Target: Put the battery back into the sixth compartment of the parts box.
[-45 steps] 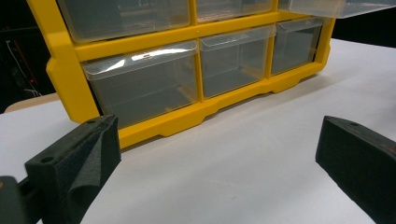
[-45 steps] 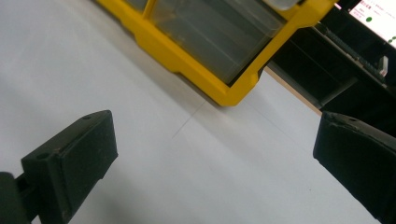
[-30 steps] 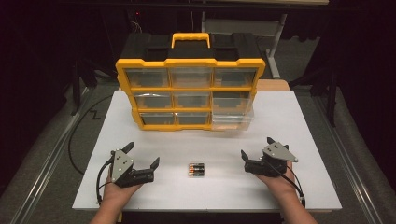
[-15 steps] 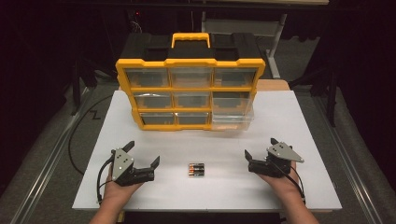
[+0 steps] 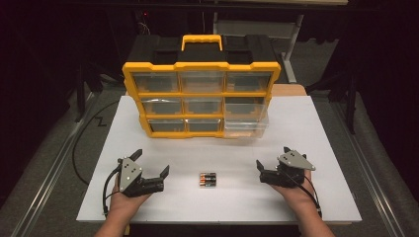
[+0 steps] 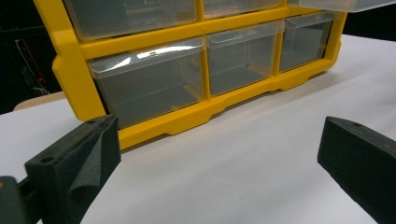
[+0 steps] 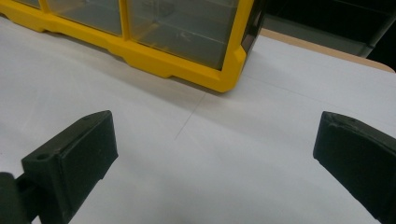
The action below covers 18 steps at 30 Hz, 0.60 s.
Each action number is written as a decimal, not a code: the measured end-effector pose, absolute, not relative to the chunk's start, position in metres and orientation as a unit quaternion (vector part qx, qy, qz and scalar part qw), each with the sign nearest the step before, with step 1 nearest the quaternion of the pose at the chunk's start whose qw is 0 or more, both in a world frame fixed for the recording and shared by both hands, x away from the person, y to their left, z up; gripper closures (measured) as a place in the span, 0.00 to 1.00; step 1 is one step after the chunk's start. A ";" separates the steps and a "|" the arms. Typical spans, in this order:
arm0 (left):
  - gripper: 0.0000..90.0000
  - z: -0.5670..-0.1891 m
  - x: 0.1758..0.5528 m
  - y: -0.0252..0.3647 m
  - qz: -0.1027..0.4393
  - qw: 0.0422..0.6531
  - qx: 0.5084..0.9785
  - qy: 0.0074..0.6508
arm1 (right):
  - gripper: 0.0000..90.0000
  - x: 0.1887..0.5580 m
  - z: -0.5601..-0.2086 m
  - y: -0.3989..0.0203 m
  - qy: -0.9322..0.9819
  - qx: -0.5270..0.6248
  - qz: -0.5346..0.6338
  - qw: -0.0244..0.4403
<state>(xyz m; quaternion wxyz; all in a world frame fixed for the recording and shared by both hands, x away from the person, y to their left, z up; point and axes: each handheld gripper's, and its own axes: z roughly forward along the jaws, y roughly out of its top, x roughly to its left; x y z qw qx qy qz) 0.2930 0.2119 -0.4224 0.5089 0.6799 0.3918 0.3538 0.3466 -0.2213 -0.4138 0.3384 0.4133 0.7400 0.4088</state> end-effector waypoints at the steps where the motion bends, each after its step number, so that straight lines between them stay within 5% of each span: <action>1: 0.00 -0.422 0.293 0.211 0.352 0.509 0.681 0.392 | 0.01 0.347 -0.414 -0.221 0.741 0.414 0.406 0.338; 18: 0.00 -0.423 0.293 0.203 0.352 0.499 0.697 0.377 | 0.01 0.353 -0.423 -0.227 0.771 0.452 0.347 0.286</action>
